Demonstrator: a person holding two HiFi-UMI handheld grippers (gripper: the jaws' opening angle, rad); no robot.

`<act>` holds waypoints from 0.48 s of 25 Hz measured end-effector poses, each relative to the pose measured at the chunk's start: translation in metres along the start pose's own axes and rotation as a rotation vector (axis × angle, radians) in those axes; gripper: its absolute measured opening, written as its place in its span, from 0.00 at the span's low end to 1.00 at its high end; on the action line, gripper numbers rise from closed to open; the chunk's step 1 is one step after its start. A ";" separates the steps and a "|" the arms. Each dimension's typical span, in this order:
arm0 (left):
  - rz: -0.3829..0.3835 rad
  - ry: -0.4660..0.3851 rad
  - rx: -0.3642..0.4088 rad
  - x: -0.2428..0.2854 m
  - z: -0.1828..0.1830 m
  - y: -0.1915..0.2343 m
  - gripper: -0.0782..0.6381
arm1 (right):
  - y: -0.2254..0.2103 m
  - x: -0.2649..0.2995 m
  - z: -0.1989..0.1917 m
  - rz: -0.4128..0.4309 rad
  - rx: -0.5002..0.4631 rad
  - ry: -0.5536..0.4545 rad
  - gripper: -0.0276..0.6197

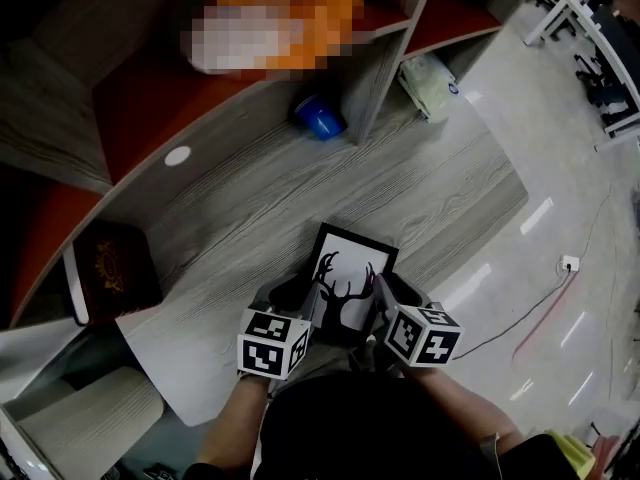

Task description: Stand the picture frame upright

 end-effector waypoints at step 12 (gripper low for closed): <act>0.034 -0.071 -0.051 -0.010 0.008 0.002 0.22 | 0.006 -0.007 0.015 0.047 -0.015 -0.066 0.17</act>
Point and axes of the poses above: the fingertips, and each gripper's own axes: x forward along the fingers, y to its left, z out of its top, the point moved 3 cm from there along -x, backward along the fingers, and after that the axes turned 13 degrees about y, right-handed, at the moved point
